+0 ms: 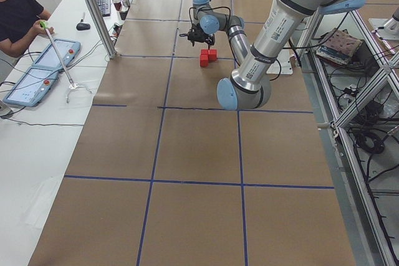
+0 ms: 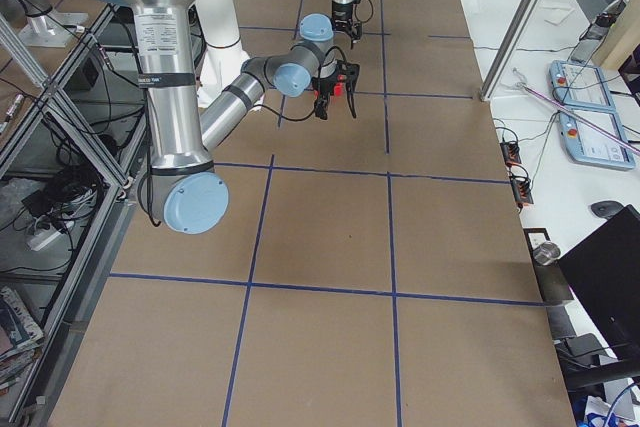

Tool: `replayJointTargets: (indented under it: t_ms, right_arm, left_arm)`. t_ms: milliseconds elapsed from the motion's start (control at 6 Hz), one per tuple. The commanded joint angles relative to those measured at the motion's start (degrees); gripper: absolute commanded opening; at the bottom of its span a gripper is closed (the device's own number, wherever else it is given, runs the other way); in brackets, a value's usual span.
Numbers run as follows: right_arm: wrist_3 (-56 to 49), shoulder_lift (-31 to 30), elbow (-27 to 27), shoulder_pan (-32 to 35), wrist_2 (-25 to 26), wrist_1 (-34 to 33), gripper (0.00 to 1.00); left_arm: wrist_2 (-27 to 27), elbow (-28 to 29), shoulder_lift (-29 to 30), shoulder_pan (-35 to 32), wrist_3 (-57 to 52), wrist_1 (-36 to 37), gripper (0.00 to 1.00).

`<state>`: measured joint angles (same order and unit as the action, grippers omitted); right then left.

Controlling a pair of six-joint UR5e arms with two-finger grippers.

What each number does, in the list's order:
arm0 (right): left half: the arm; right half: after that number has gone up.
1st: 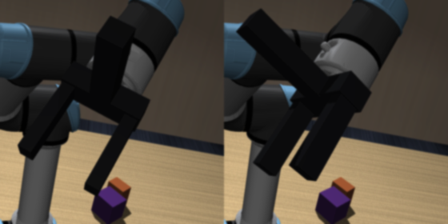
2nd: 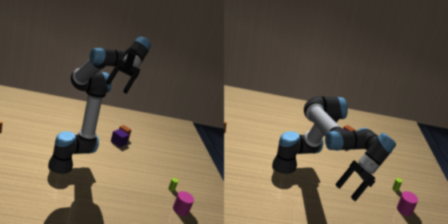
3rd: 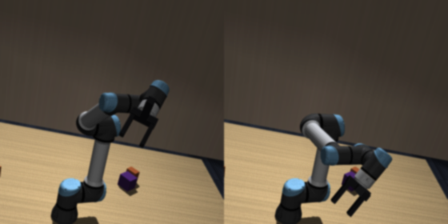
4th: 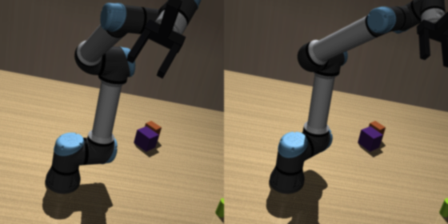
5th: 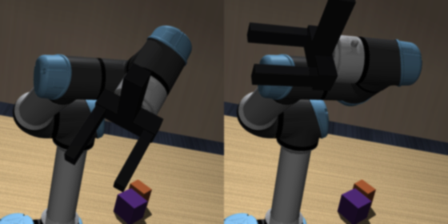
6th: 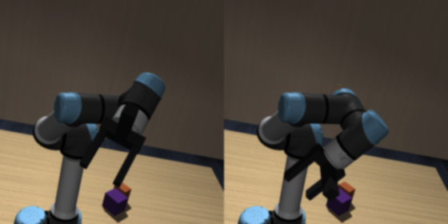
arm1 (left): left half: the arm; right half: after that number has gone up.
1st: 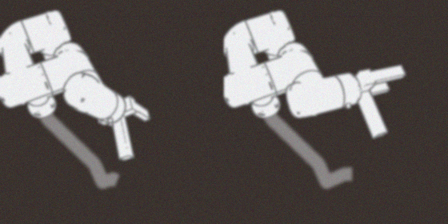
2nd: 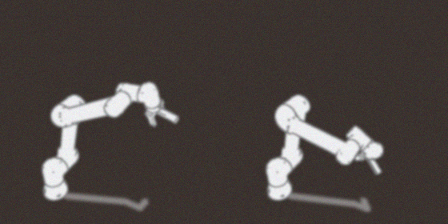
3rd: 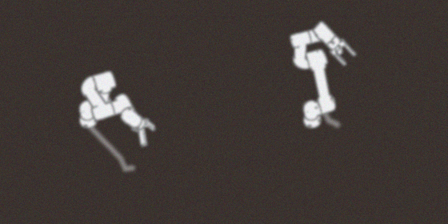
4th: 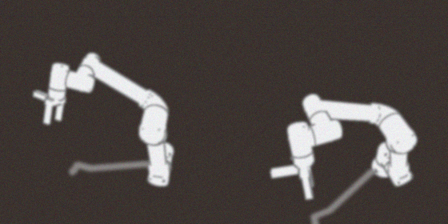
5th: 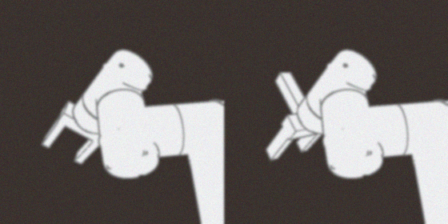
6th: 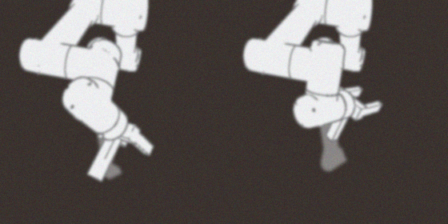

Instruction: Form red blocks into L shape at center

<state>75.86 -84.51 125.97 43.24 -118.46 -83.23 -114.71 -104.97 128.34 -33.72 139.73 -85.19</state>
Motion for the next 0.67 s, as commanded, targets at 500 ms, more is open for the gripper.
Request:
replayJointTargets:
  t_ms: [500]
  right_arm:
    - [-11.8,-1.4,-8.1,18.6,-12.0,-0.3,1.00]
  left_arm:
    - [-13.0,-12.1,-21.3,-12.7,-50.0,-0.4,1.00]
